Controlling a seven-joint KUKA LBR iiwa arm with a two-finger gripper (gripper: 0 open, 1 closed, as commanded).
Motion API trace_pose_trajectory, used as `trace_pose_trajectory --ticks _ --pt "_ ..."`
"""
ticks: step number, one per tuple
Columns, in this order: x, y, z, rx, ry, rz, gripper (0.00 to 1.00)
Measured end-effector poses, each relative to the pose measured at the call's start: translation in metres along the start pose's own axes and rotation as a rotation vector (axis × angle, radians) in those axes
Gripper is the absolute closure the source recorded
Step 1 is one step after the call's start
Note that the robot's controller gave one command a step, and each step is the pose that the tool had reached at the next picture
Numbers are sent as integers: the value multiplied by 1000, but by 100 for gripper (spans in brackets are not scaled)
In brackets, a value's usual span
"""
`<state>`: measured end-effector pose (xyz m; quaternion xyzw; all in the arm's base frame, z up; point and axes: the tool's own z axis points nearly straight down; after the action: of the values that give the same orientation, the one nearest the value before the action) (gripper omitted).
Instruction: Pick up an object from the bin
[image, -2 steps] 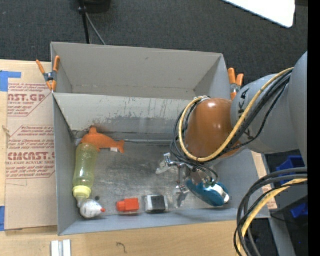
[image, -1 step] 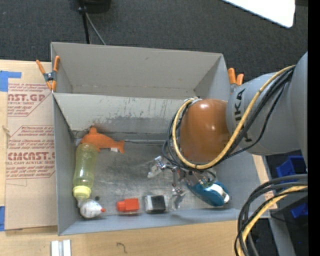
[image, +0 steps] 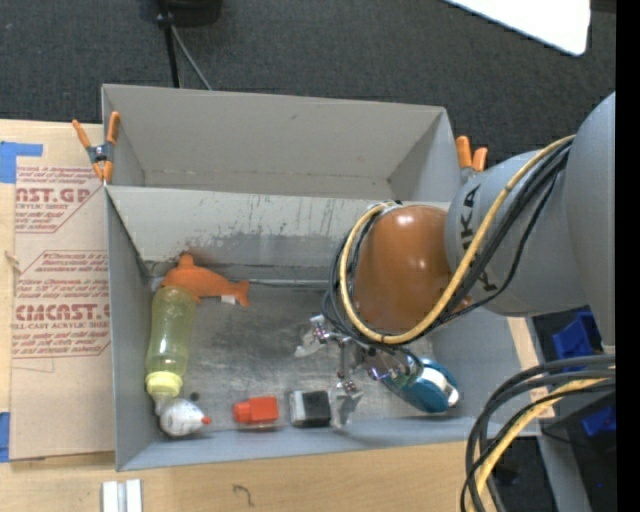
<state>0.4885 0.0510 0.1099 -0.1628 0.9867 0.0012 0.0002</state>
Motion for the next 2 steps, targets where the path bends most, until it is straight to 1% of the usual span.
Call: trace_pose_trajectory --ticks 1,2 --pt "-8 13 27 5 -29 -461 100" --pt "-8 13 27 5 -28 -461 100"
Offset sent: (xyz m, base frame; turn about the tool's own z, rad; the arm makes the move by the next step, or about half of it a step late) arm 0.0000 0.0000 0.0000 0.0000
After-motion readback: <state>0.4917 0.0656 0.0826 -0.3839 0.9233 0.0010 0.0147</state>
